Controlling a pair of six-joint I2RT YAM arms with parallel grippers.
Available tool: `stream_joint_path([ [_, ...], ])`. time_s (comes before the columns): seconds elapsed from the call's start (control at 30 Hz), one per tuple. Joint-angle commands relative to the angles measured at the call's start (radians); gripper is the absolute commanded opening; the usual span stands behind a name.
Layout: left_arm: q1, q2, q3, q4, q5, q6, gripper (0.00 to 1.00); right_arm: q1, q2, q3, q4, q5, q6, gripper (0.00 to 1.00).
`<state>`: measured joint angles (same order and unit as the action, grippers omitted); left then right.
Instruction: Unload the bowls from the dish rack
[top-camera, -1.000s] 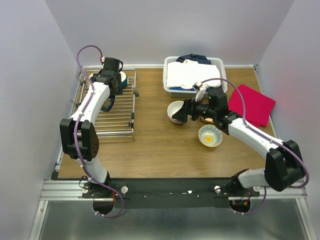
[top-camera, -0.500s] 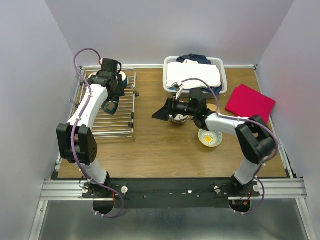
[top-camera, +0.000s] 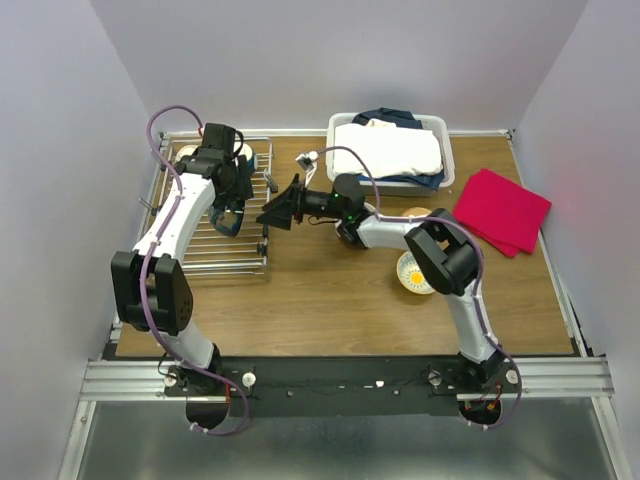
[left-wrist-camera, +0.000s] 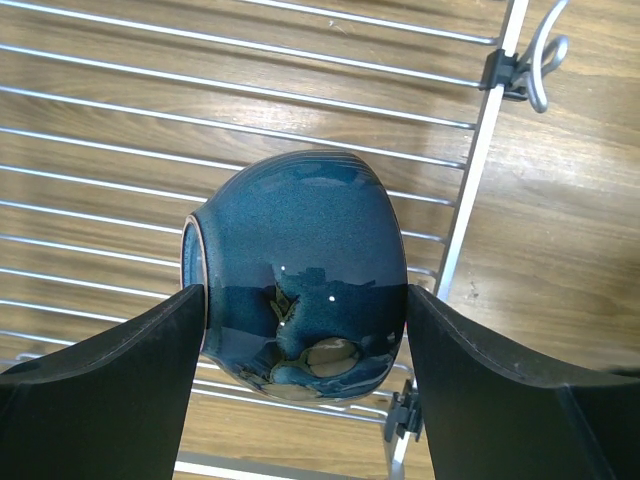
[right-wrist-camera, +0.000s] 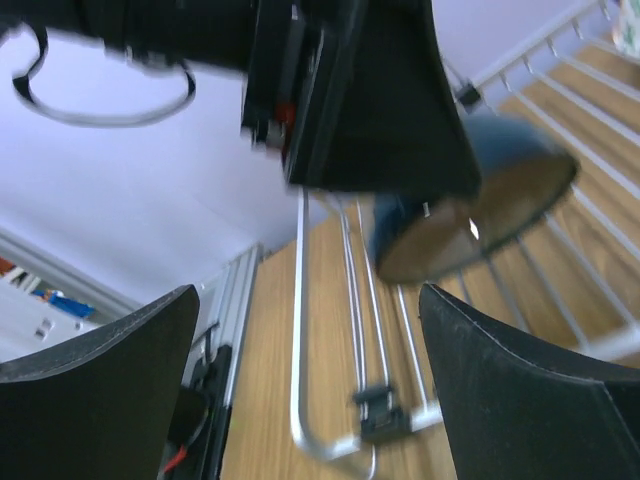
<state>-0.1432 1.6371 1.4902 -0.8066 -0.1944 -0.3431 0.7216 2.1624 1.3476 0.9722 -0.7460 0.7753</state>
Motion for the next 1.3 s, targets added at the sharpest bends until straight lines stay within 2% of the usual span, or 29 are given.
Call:
stream_joint_path([
  [0.0,-0.001,-0.082,0.01,0.04,0.032,-0.027,0.21,0.035,0.135,0.151,0.082,0.013,0.032,0.97],
  [0.4,-0.007,-0.115,-0.001,0.053,0.072,-0.071,0.21,0.081,0.301,0.334,0.128,-0.016,0.088,0.9],
  [0.6,-0.015,-0.144,-0.028,0.084,0.128,-0.137,0.21,0.088,0.324,0.367,0.135,-0.024,0.085,0.77],
  [0.7,-0.018,-0.157,-0.041,0.101,0.153,-0.168,0.21,0.088,0.321,0.369,0.143,-0.035,0.085,0.67],
  [0.8,-0.018,-0.168,-0.042,0.107,0.168,-0.184,0.21,0.088,0.312,0.372,0.148,-0.042,0.076,0.5],
  [0.83,-0.018,-0.171,-0.041,0.109,0.17,-0.186,0.21,0.088,0.309,0.371,0.146,-0.044,0.073,0.37],
  [0.93,-0.018,-0.183,-0.028,0.106,0.161,-0.185,0.22,0.088,0.283,0.357,0.129,-0.05,0.045,0.19],
  [0.97,-0.018,-0.19,-0.018,0.104,0.158,-0.182,0.23,0.088,0.275,0.348,0.126,-0.052,0.027,0.09],
  [1.03,-0.018,-0.198,-0.007,0.101,0.151,-0.175,0.29,0.087,0.246,0.338,0.102,-0.056,0.004,0.01],
  [1.07,-0.018,-0.207,0.004,0.099,0.145,-0.172,0.33,0.087,0.234,0.335,0.091,-0.059,-0.008,0.01],
  [1.1,-0.018,-0.212,0.011,0.095,0.141,-0.169,0.41,0.087,0.208,0.322,0.071,-0.059,-0.034,0.01],
  [1.17,-0.018,-0.23,0.036,0.087,0.116,-0.154,0.51,0.087,0.177,0.302,0.047,-0.053,-0.066,0.01],
  [1.2,-0.018,-0.238,0.044,0.078,0.105,-0.149,0.62,0.088,0.162,0.283,0.008,-0.049,-0.106,0.01],
  [1.27,-0.018,-0.264,0.065,0.073,0.073,-0.129,0.74,0.085,0.116,0.265,-0.039,-0.041,-0.149,0.01],
])
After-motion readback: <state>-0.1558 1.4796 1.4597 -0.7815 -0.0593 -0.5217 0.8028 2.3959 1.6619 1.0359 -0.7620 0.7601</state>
